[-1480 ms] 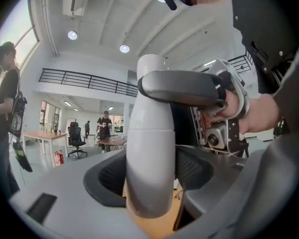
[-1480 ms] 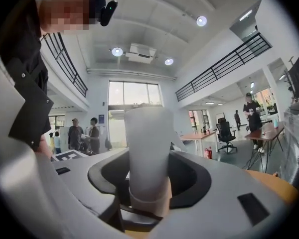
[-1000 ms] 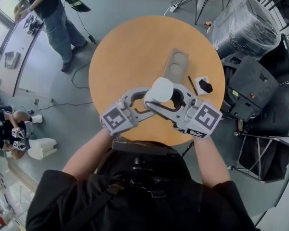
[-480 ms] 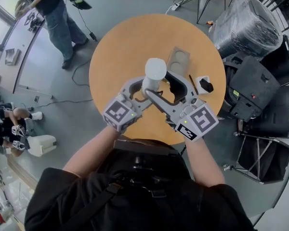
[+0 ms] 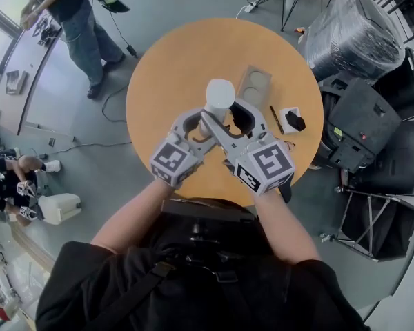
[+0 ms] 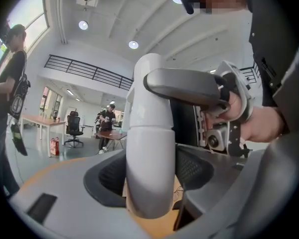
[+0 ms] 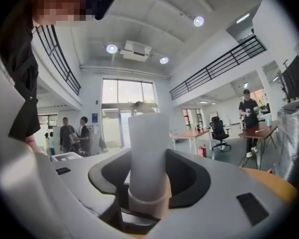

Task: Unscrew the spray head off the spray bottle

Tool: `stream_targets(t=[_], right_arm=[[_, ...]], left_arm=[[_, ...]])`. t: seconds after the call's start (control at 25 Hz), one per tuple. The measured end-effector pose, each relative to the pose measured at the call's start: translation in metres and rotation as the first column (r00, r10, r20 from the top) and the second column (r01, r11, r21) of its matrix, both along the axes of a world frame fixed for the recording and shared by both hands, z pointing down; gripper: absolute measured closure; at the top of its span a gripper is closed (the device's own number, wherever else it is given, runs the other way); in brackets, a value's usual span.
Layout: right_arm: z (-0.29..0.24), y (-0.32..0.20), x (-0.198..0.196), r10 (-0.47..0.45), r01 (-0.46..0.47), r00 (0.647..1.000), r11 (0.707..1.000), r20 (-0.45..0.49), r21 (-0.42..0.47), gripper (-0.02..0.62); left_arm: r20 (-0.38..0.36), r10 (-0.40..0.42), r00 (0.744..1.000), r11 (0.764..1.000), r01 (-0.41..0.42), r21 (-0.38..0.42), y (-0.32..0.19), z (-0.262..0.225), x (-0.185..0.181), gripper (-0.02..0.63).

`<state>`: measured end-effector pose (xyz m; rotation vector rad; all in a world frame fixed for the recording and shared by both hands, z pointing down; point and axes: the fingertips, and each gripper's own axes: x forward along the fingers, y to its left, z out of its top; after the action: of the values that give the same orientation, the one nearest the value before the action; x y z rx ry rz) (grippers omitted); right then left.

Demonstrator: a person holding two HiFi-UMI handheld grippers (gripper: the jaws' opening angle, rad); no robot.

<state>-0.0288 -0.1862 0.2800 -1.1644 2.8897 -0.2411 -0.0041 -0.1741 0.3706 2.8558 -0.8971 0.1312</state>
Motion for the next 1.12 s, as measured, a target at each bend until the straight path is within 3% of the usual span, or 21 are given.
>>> stream_targets(t=[0.08,0.2,0.4,0.48,0.56,0.64,0.8,1.0,1.12], right_arm=[[-0.008,0.009,-0.002,-0.122,0.121,0.992,0.992,0.032,0.036,0.362],[-0.018,0.027,-0.003,-0.311,0.305,0.949,0.949,0.061,0.082,0.362],[-0.040,0.068,-0.005,-0.593,0.583,0.800,0.805,0.093,0.111,0.362],[-0.044,0.075,-0.006,-0.614,0.604,0.785,0.788,0.080,0.124,0.362],[-0.042,0.070,-0.006,-0.566,0.555,0.822,0.822,0.068,0.125,0.361],[-0.038,0.061,-0.004,-0.488,0.479,0.870,0.870,0.072,0.116,0.281],[-0.031,0.042,-0.001,-0.284,0.271,0.953,0.955,0.104,0.116,0.273],[-0.013,0.019,0.001,-0.055,0.047,0.994,0.996,0.098,0.076,0.275],[-0.006,0.015,0.002,-0.024,0.018,0.995,0.998,0.100,0.062,0.305]], left_arm=[[-0.034,0.101,0.994,0.995,-0.100,0.015,0.009,-0.008,0.001,0.301],[-0.068,0.266,0.962,0.963,-0.262,0.056,0.025,-0.023,0.003,0.301],[-0.117,0.533,0.838,0.846,-0.525,0.094,0.070,-0.046,0.005,0.301],[-0.112,0.559,0.822,0.829,-0.551,0.094,0.077,-0.049,0.004,0.301],[-0.112,0.516,0.849,0.856,-0.510,0.084,0.071,-0.049,0.000,0.301],[-0.112,0.433,0.894,0.901,-0.428,0.063,0.057,-0.044,-0.002,0.301],[-0.047,0.256,0.966,0.967,-0.254,0.034,0.032,-0.027,-0.004,0.301],[-0.019,0.105,0.994,0.994,-0.104,0.044,0.018,-0.019,0.000,0.301],[-0.010,0.103,0.995,0.994,-0.103,0.044,0.022,-0.012,0.006,0.299]])
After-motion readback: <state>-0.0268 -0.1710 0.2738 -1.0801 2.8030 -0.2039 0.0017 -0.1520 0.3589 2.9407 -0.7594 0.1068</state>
